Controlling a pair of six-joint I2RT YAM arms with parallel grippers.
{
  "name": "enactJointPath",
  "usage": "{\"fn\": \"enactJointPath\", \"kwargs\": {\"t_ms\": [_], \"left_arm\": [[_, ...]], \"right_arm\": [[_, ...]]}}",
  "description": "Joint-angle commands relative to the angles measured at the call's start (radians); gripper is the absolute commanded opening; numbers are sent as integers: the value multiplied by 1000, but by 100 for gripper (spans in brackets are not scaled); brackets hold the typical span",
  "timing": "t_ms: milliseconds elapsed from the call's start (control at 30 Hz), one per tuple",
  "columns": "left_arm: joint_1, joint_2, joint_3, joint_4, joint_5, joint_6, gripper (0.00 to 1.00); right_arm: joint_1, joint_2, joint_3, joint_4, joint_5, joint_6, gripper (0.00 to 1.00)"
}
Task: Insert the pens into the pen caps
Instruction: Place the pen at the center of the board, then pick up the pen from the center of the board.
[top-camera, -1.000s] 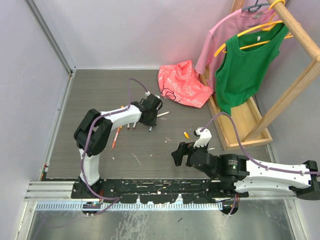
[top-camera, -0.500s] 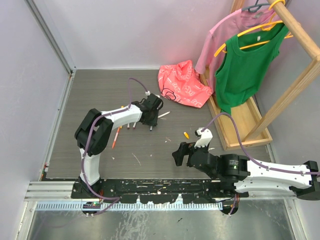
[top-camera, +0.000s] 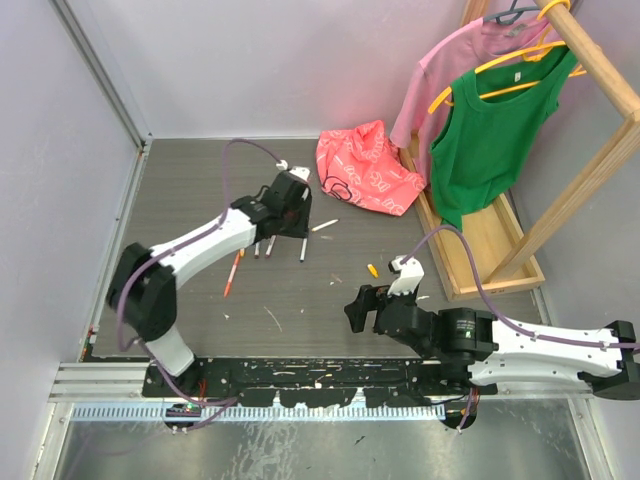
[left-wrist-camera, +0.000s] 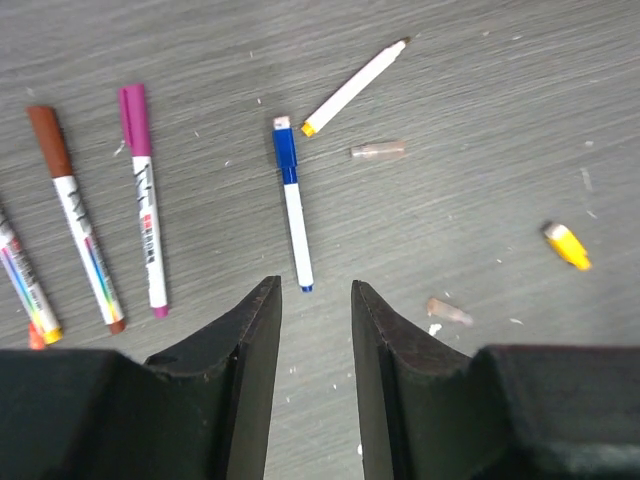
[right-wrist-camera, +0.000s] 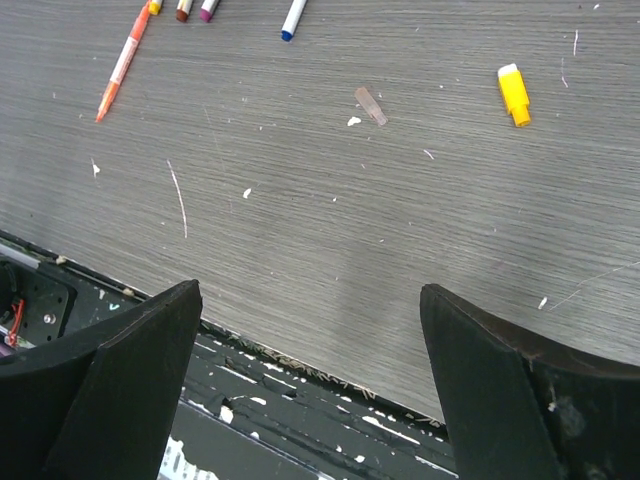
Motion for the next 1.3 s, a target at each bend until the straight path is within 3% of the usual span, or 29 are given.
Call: {"fn": "enactJointPath", "kwargs": {"t_ms": [0,500,700,833,967,1267], "left_arm": [[6,-172,-55,14,13,72,36],[17,-549,-285,-223,-255,108,40],[157,-590,-357,-257,-185,54,38],[275,-577,-396,-228,-97,38,39],[315,-508,-402,-216,-6,63,42],[329,-336,-407,-172,-69,48,48]], "right_arm": [[-2,13,14,11,42,11,95],[-9,168,80,-29,106,2,95],[-13,236,99,26,41,-63,95],[-13,257,110,56,-12,-99,95],[-13,256,99,90,-51,-112,95],[-12,221,67,135,-99,-108,95]]}}
